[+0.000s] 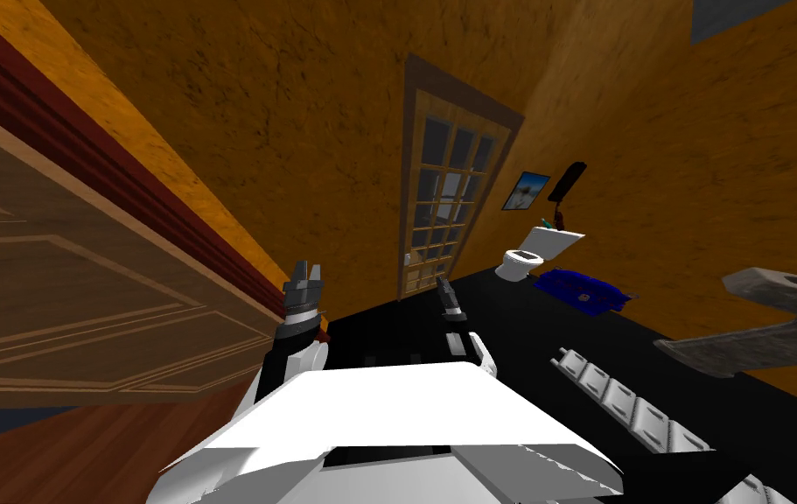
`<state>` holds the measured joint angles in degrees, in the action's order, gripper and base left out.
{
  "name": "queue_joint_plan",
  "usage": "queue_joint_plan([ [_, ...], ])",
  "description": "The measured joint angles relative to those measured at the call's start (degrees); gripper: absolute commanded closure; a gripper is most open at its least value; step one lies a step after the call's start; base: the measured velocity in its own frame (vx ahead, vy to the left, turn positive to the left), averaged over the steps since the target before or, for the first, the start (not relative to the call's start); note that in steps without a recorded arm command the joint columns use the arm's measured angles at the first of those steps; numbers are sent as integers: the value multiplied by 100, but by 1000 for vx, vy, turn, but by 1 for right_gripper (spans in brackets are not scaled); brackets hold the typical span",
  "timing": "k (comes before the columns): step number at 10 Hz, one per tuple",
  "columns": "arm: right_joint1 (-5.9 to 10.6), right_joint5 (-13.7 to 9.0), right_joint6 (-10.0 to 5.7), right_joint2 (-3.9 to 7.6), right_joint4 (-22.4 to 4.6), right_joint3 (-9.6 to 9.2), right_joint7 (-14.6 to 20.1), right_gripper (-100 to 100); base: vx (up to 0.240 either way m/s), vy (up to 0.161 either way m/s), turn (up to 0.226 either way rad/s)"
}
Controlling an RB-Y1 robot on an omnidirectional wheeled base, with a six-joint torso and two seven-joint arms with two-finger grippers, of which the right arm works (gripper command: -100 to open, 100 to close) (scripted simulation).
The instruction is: Pull the door open
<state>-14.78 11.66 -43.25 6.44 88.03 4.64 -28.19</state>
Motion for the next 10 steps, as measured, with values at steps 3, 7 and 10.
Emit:
queue_joint_plan([
  [3, 164, 131, -154, 29, -523, 8, -364, -100, 105, 11, 11],
  [7, 384, 298, -278, 104, -1125, 26, -806, -100, 99, 0, 12],
  [10, 557, 424, -401, 136, -1618, 37, -1153, -100, 99, 4, 12],
])
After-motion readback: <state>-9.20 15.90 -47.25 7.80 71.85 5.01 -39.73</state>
